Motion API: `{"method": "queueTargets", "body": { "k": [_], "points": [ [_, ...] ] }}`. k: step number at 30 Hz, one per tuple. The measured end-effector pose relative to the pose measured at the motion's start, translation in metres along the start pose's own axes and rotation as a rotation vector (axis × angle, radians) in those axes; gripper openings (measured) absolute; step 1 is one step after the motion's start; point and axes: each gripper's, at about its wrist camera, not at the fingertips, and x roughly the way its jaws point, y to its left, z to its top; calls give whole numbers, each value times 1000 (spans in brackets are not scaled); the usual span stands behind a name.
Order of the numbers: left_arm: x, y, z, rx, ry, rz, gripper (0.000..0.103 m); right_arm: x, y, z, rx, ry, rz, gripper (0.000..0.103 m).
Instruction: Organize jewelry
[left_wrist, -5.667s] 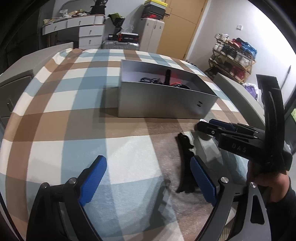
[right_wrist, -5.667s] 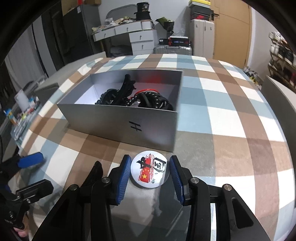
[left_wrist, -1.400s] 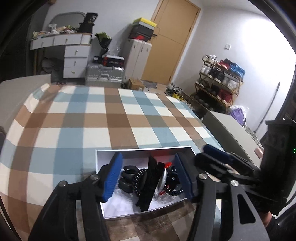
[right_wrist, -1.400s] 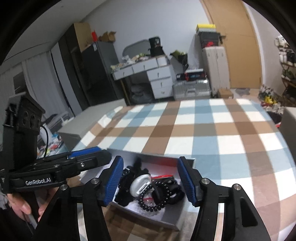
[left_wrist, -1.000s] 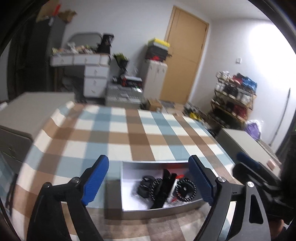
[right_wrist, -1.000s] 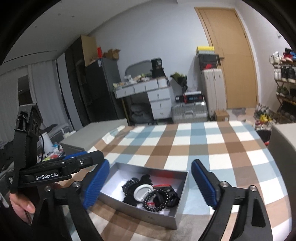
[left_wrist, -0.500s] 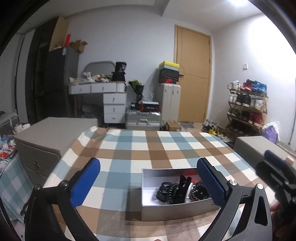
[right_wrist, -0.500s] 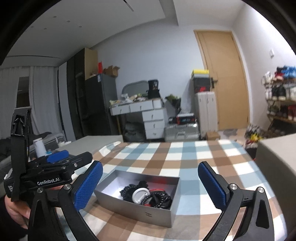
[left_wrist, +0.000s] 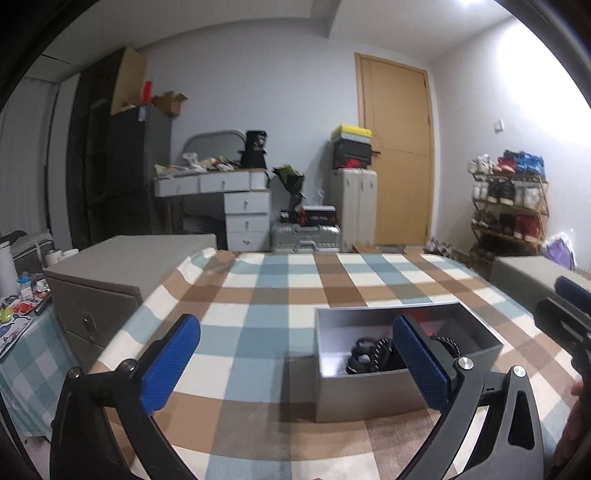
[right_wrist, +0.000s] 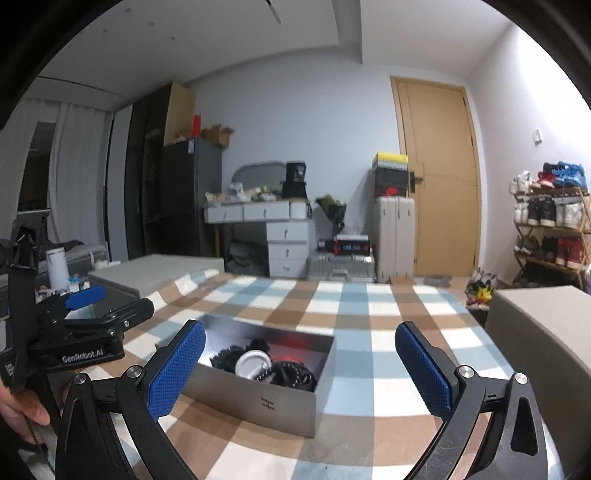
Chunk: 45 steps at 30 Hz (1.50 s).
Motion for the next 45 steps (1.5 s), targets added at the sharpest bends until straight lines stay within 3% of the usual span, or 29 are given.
{"method": "queueTargets", "body": {
  "k": [7,45],
  "points": [
    [0,-8,2,32,22,-39,102,15,-1,-4,-3,94,-5,103],
    [0,-5,0,9,8,-31,102,11,3,-5,-19,78,-17,103]
  ]
}}
